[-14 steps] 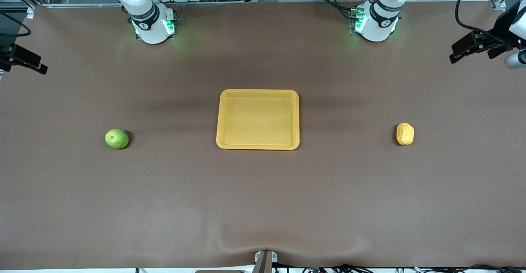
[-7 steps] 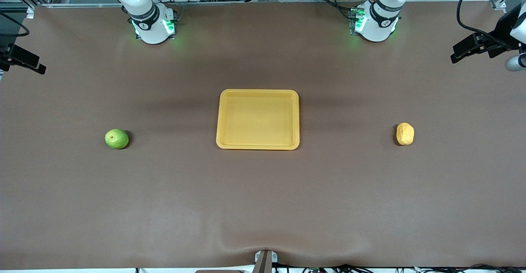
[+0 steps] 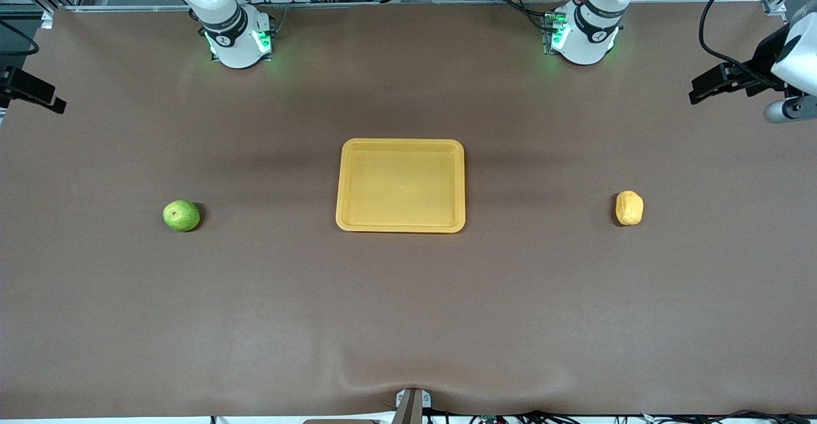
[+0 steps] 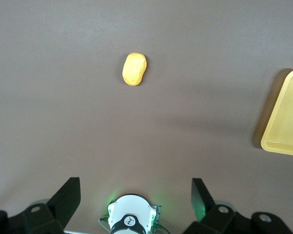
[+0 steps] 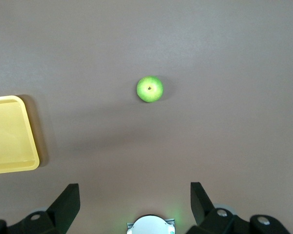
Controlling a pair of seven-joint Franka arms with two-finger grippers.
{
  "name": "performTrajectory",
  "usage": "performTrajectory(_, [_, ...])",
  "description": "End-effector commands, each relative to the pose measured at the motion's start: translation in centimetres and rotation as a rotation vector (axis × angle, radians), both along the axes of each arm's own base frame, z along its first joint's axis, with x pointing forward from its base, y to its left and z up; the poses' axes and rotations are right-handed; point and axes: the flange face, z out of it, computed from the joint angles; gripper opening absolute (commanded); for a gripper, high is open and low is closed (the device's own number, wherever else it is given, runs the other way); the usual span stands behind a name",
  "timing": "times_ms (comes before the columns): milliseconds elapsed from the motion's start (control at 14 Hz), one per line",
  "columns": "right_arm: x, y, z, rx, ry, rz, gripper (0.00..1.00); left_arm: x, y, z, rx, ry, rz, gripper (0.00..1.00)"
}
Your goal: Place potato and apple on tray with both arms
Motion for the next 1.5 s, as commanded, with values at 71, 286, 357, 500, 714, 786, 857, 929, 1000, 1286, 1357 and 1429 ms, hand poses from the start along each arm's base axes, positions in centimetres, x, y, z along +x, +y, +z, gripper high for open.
performTrajectory(71, [-0.5,0.0,0.5,0.004,-0.011,0.003,1.00,-0.2,0.1,-2.0,0.001,-0.011,-0.007,1.00])
performTrajectory(286, [-0.4,0.2,0.5,0.004,-0.016,0.005,1.00,-0.2,0.0,-2.8,0.001,-0.025,-0.010,1.00])
performTrajectory(357, [-0.5,0.1,0.5,0.004,-0.014,0.000,1.00,-0.2,0.0,-3.3,0.001,-0.020,-0.011,1.00])
performTrajectory(500, [-0.4,0.2,0.4,0.005,-0.010,0.003,1.00,-0.3,0.0,-4.1,0.002,-0.034,-0.012,1.00])
performTrajectory(714, [-0.3,0.2,0.5,0.004,-0.016,0.003,1.00,-0.6,0.0,-5.7,0.003,-0.038,-0.019,1.00])
performTrajectory(786, [-0.3,0.3,0.4,0.004,-0.014,0.005,1.00,-0.7,0.0,-6.0,0.003,-0.038,-0.019,1.00])
performTrajectory(857, [-0.3,0.4,0.4,0.004,-0.016,0.006,1.00,-0.6,0.0,-6.5,0.003,-0.044,-0.018,1.00])
performTrajectory(929, [-0.2,0.5,0.3,0.004,-0.016,0.009,1.00,-0.6,0.1,-6.9,0.002,-0.050,-0.018,1.00])
performTrajectory(1000, [-0.1,0.5,0.3,0.004,-0.019,0.009,1.00,-0.4,0.1,-7.3,0.003,-0.056,-0.019,1.00])
performTrajectory(1286, [0.0,0.6,0.3,0.003,-0.027,0.010,1.00,-0.1,0.2,-9.7,0.001,-0.075,-0.021,1.00])
performTrajectory(1357, [0.1,0.6,0.3,0.001,-0.026,0.012,1.00,-0.1,0.2,-10.4,0.000,-0.078,-0.022,1.00])
performTrajectory(1429, [0.2,0.9,0.1,0.001,-0.023,0.016,1.00,-0.1,0.2,-10.9,0.000,-0.085,-0.025,1.00])
